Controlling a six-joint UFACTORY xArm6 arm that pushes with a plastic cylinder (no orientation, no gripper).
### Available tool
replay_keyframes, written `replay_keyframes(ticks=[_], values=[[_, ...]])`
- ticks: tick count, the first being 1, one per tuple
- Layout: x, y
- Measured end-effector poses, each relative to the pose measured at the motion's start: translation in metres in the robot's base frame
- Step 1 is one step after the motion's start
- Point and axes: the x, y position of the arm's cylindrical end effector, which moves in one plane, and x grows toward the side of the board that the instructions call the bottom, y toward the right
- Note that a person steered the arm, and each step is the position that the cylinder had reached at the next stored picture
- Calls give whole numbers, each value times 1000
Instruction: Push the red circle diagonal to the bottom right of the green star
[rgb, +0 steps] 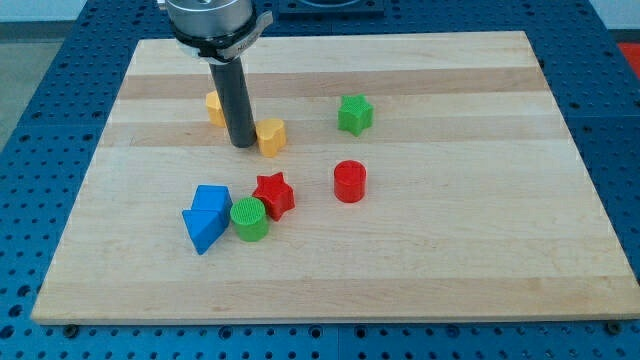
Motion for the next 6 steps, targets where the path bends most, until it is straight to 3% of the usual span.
replay_keyframes(ticks=[1,3,6], values=[[7,0],[64,19],[58,151]])
